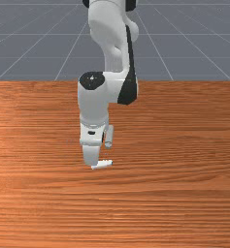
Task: Rotate the USB body for 90 degree with plug right ward
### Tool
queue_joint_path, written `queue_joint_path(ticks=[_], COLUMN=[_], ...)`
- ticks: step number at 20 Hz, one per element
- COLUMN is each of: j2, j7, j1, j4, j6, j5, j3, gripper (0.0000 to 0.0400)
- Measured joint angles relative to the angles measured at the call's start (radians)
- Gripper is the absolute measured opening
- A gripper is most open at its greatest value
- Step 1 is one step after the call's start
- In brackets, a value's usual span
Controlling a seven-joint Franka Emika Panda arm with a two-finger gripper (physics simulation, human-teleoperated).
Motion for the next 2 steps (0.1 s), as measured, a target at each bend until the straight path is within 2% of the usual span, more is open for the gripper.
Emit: queue_joint_path(ticks=[2], j2=[-0.003], j7=[0.023], j1=[0.023], j4=[-0.005], j6=[0.002], j5=[-0.001], j3=[0.006], gripper=[0.0])
